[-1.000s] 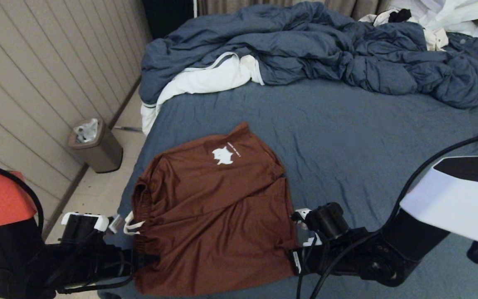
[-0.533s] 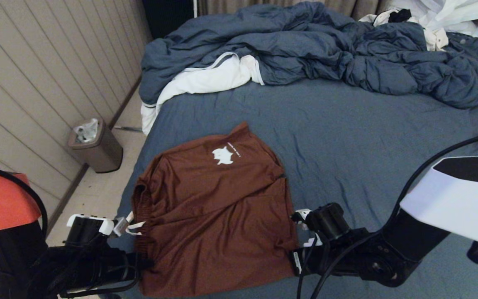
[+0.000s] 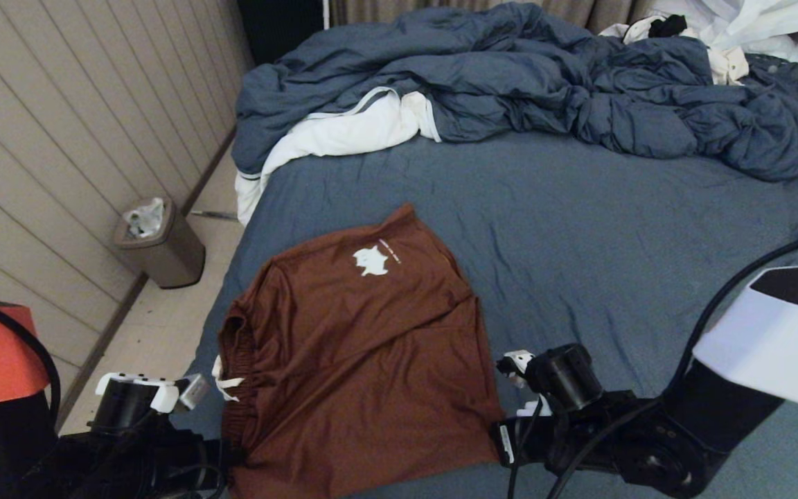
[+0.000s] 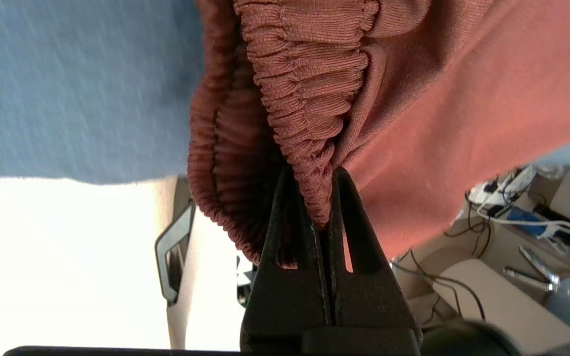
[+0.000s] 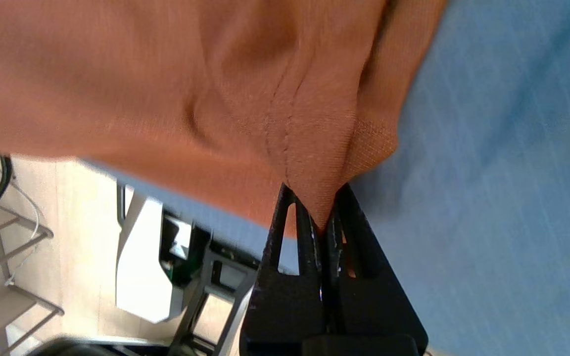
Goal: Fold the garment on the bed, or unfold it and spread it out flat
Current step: Fold the brown shorts
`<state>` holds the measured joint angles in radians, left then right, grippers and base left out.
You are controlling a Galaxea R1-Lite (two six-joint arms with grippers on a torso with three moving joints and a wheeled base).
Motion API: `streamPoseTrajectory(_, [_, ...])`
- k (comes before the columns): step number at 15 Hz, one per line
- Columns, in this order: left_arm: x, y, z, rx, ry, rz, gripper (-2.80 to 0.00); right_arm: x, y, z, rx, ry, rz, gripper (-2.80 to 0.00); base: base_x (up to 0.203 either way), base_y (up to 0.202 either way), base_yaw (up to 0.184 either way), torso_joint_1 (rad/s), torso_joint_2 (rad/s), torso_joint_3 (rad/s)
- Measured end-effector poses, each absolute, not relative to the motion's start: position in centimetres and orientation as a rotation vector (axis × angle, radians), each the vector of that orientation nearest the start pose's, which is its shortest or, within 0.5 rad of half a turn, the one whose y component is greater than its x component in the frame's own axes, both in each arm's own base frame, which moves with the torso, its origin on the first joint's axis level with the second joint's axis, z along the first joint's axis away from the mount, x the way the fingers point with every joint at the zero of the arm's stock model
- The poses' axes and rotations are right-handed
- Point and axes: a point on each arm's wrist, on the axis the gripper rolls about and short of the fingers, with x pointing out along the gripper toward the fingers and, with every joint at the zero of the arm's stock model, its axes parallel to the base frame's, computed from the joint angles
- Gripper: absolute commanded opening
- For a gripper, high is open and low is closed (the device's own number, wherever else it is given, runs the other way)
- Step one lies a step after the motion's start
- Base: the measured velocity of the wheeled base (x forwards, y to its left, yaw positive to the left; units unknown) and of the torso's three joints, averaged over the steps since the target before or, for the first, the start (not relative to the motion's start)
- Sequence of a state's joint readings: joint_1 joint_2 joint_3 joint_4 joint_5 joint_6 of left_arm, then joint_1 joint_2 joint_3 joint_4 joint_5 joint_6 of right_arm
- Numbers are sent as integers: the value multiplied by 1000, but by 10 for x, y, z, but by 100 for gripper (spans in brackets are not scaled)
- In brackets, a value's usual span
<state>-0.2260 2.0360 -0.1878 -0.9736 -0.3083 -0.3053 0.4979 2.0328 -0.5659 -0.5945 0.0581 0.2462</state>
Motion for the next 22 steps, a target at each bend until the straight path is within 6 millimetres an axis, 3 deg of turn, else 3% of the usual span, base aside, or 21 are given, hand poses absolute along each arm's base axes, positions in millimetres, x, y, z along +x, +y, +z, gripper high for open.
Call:
streamPoseTrajectory(8, [176, -59, -5, -255, 1023, -356, -280, 215, 120, 26, 29, 935, 418, -280, 0, 0, 0, 0, 0, 0])
streamPoseTrajectory(13, [174, -62, -4, -240, 1007, -364, -280, 190, 108, 25, 29, 943, 422, -280, 0, 0, 0, 0, 0, 0])
streamPoseTrajectory(17, [187, -62, 4, -253, 864, -365, -280, 195, 113, 37, 40, 881, 441, -280, 0, 0, 0, 0, 0, 0])
streamPoseTrajectory(22, [213, -59, 24, -215, 579, -267, -280, 224, 128, 78, 75, 737, 465, -280, 0, 0, 0, 0, 0, 0])
